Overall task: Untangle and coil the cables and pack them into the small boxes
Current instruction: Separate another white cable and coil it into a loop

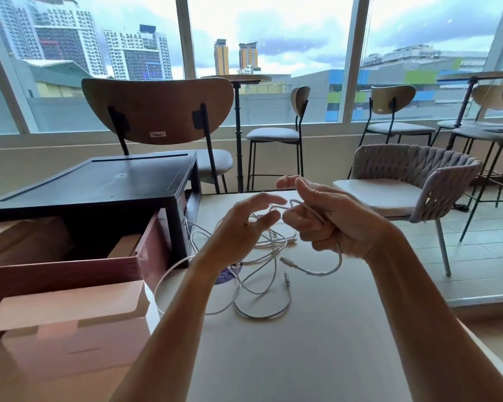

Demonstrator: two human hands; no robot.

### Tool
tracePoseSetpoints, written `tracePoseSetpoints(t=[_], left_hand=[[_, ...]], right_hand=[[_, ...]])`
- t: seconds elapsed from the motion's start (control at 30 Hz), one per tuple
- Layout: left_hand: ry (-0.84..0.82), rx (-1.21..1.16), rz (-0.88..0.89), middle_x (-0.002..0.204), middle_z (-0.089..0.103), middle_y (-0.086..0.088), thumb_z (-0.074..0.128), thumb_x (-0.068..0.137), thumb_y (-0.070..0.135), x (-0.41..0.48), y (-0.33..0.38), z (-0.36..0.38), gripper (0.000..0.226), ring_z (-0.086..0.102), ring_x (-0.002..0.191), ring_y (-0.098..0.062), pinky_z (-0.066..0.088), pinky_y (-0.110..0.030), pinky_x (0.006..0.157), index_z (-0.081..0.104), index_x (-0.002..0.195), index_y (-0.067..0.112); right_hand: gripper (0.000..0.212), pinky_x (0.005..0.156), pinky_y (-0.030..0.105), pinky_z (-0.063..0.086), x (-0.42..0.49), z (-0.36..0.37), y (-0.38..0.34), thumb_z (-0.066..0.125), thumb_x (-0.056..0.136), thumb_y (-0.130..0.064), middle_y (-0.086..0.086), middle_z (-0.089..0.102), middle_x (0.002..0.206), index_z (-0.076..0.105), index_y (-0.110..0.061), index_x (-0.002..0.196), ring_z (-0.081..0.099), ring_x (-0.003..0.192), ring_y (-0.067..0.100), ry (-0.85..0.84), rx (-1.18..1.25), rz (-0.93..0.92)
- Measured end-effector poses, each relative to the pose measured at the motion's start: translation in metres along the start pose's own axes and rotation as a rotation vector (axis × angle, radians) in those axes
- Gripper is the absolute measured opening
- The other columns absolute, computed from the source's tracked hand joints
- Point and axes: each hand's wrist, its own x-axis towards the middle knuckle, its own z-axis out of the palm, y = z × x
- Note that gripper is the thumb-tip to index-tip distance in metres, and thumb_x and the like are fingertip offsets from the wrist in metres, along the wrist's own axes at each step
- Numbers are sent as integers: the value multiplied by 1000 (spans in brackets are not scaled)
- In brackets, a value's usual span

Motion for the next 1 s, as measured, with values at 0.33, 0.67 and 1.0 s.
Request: tracePoseSetpoints(t=[0.33, 0.67, 1.0], left_hand=[[65, -59, -39, 93, 74, 11, 62, 95, 9, -1, 2, -2, 22, 69, 98, -5, 53, -27, 91, 70, 89, 28], [601, -79, -425, 90, 70, 0, 55, 99, 18, -2, -25, -17, 11, 72, 80, -17, 58, -39, 84, 63, 92, 20], [400, 41, 67, 106, 72, 11, 56, 101, 29, 3, 15, -13, 20, 65, 99, 0, 49, -10, 75, 70, 113, 23]], right_hand=[[37, 36, 15, 19, 4, -2, 1, 38, 100, -41, 0, 34, 64, 43, -22, 132, 20, 46, 6, 118, -60, 48], [27, 48, 21, 34, 12, -15, 4, 46, 104, -17, -2, 44, 57, 68, -2, 97, 31, 49, 9, 492, -176, -5], [26, 51, 21, 34, 22, -12, 9, 47, 100, -15, -4, 42, 61, 67, -7, 87, 31, 54, 8, 406, 247, -79]])
